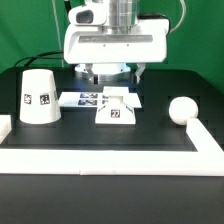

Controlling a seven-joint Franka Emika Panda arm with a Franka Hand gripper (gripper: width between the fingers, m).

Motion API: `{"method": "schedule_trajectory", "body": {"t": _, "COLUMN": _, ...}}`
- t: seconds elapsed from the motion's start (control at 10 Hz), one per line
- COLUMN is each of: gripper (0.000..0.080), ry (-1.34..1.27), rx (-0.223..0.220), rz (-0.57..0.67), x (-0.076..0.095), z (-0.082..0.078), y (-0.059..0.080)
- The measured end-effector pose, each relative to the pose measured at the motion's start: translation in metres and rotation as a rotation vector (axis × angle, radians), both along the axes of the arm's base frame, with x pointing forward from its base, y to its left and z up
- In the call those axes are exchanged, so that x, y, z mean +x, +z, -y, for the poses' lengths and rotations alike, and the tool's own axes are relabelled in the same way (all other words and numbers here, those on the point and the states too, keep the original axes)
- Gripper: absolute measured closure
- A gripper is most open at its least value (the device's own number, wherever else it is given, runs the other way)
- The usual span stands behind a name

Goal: Assemble lamp

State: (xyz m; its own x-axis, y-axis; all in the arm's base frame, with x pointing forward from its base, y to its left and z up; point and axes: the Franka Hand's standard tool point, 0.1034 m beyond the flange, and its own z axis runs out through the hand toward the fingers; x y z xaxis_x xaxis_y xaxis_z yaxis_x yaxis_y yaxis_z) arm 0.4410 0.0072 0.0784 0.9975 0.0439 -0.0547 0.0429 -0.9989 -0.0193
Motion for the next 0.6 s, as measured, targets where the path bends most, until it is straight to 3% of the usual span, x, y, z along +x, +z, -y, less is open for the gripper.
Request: {"method": "schedule_trajectory", "body": {"t": 0.6, "gripper": 0.01, "ry": -0.014, "rx": 0.0, "rz": -0.037, "x": -0.011, "z": -0.005, "y": -0.02}}
